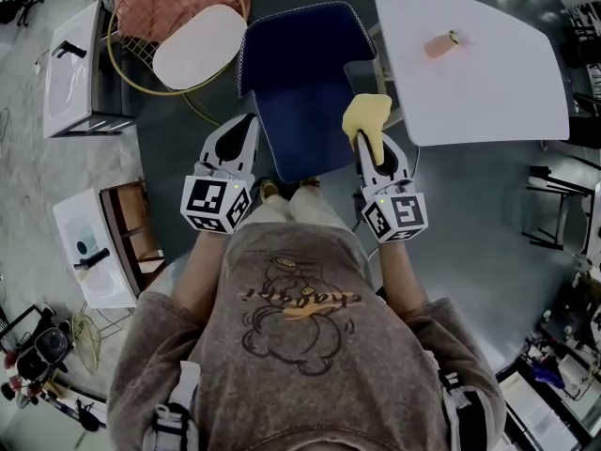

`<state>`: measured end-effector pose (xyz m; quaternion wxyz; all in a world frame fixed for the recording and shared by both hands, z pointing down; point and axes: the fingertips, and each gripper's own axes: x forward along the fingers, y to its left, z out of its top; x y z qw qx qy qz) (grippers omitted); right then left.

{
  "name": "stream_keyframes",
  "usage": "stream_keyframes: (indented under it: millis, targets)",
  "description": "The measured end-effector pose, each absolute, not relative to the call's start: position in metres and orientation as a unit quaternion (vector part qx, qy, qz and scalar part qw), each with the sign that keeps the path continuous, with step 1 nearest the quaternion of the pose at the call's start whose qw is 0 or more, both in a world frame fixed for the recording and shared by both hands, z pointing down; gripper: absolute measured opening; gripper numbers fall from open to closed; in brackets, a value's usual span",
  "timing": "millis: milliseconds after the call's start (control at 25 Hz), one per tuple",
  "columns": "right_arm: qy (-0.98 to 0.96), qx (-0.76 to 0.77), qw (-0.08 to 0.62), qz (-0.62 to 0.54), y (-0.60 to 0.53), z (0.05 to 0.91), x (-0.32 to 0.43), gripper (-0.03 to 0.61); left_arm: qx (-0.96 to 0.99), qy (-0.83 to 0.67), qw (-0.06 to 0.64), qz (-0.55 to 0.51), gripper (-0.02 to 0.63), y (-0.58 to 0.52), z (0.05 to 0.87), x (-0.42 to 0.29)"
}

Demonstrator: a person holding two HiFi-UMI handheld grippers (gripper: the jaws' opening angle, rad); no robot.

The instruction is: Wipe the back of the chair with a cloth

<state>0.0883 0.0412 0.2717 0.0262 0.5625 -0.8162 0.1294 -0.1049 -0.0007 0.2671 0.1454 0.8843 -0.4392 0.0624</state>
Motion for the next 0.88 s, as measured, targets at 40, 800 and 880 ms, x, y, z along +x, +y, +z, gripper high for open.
stream_keyframes:
  millis: [40,800,880]
  targets:
    - [-0.817,0.561,0.027,0.131,0.036,0.275,0.089,0.077,0.884,-0.440,0.145,0.063,0.009,-0.005,0.269,-0.103]
    - [-0.835,0.532,0.030,0.137,-0.049,0.345,0.099,0.077,0.872,-0.460,0.151,0.066,0.009,-0.085,0.339,-0.081]
    - [-0.836,0.530,0.030,0.138,-0.056,0.355,0.102,0.077,0.870,-0.464,0.151,0.066,0.009,-0.093,0.349,-0.078]
